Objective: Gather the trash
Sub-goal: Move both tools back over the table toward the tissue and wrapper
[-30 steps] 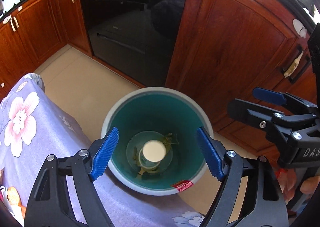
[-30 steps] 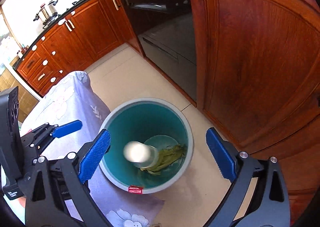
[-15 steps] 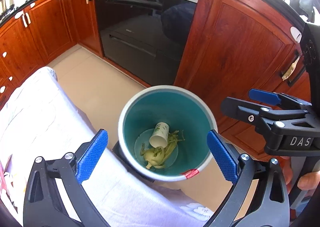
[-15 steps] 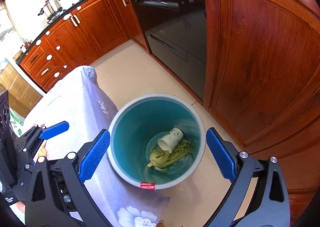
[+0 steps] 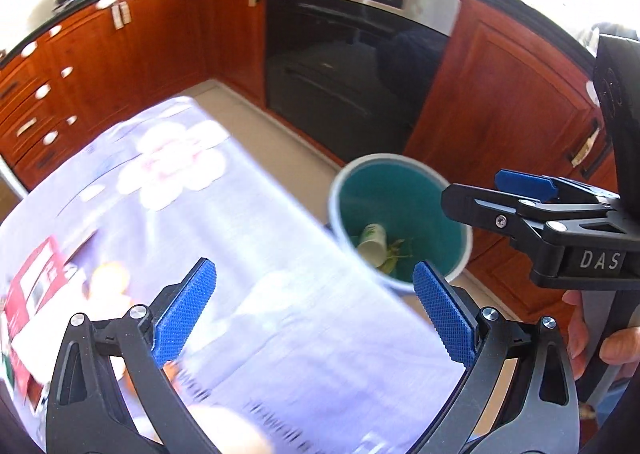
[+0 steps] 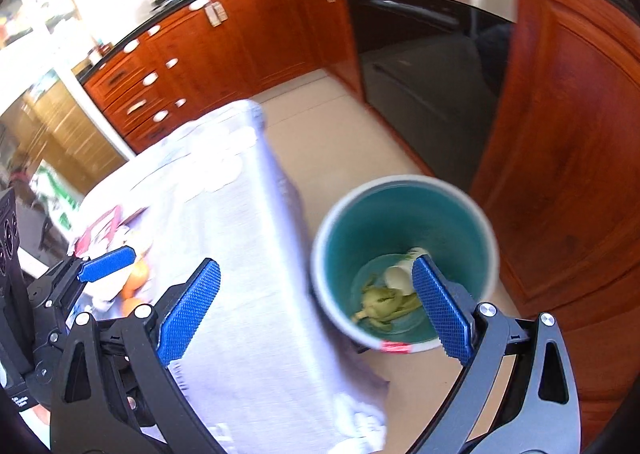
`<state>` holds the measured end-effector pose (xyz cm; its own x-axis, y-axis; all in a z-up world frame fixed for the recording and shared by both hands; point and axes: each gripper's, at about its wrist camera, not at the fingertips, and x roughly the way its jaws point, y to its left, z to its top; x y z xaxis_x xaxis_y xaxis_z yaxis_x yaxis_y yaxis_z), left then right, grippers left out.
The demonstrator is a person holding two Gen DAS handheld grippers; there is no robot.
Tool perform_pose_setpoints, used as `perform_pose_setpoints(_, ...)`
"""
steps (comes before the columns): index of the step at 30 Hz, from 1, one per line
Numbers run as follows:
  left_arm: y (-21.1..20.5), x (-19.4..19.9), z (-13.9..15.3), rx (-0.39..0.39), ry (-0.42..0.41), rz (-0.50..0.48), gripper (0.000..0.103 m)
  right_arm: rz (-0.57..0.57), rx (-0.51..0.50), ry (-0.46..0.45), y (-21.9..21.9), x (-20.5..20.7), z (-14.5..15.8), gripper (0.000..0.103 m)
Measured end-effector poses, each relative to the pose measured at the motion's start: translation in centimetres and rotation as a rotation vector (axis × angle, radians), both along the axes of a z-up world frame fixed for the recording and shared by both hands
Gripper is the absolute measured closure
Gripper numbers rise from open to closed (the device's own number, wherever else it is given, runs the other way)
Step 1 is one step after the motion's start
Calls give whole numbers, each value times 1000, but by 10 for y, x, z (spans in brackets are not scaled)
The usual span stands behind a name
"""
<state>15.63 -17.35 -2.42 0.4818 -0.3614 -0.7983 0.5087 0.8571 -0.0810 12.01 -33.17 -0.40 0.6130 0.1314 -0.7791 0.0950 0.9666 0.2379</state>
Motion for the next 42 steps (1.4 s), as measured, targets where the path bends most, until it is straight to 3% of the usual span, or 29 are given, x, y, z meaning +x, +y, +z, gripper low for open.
perform_pose_setpoints(12,141,-24,3,-30,-5,208,4,219,-3,26,138,8,7,10)
perform_pose_setpoints(23,263,-29,0,-29,-17,382,4,372,58,159,256,44,-32,10)
perform_pose_setpoints(28,307,-28,-7,-34,-4,441,4,374,70,216,285,64,-54,10)
perform_pose_setpoints(34,333,-26,-16,-51,21,478,4,369,27,232,303,74,-67,10)
perform_pose_setpoints(42,332,-24,-23,-66,26,454,4,368,-24,204,309,75,-65,10)
